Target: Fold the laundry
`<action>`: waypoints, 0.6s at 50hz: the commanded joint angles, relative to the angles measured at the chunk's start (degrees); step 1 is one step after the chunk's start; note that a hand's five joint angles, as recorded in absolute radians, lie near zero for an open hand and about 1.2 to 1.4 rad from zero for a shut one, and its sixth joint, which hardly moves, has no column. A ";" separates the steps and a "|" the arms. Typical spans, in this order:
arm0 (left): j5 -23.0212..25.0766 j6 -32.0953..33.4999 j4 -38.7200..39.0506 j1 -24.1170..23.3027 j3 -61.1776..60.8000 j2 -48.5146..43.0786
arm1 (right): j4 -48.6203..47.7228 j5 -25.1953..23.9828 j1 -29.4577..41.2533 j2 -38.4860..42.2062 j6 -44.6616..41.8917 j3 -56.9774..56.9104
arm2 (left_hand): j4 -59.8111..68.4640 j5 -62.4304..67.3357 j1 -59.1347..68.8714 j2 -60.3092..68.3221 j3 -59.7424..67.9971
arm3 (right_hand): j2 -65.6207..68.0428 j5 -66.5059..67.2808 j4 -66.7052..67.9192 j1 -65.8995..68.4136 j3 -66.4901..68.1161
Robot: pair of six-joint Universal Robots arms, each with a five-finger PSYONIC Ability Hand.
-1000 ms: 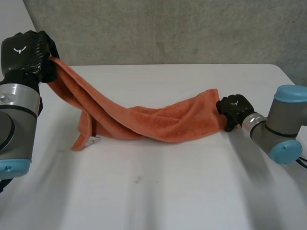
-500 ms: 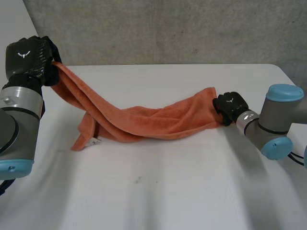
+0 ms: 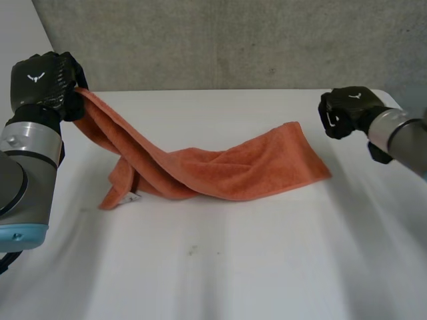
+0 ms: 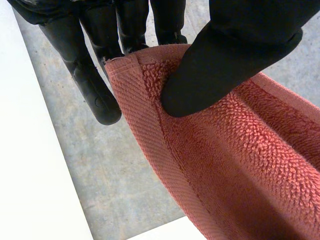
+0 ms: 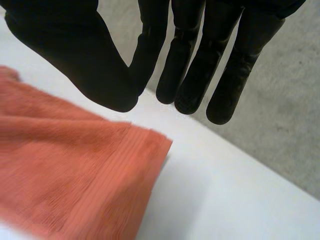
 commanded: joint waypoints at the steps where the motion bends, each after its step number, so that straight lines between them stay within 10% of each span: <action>1: 0.00 0.00 -1.50 -0.10 -0.46 0.72 | 21.37 -0.60 -3.98 -7.02 -13.24 5.18 | 10.28 10.51 11.11 10.20 10.30 | 12.27 12.88 11.72 22.92 12.17; 6: 0.00 0.00 -1.50 -0.10 -0.37 0.81 | 26.02 -1.91 -4.95 -7.46 -19.75 7.64 | 10.28 10.51 11.11 10.20 10.30 | 12.27 12.88 11.72 22.92 12.17; 8: 0.00 0.00 -1.50 -0.10 -0.37 0.81 | 18.51 -2.88 -4.86 -7.46 -19.14 9.92 | 10.28 10.51 11.11 10.20 10.30 | -15.71 -15.10 -16.25 -5.05 -15.80; 16: 0.00 0.00 -1.50 -0.01 -0.37 0.64 | -5.32 -2.62 -4.60 -5.62 -9.84 18.36 | 10.28 10.51 11.11 10.20 10.30 | -34.05 -33.44 -34.59 -23.40 -34.14; 30: 0.00 -0.09 -3.60 -0.97 4.28 3.44 | -10.80 -2.18 3.40 1.86 10.75 16.61 | 10.28 10.51 11.11 10.20 10.30 | -36.45 -35.84 -37.00 -25.80 -36.55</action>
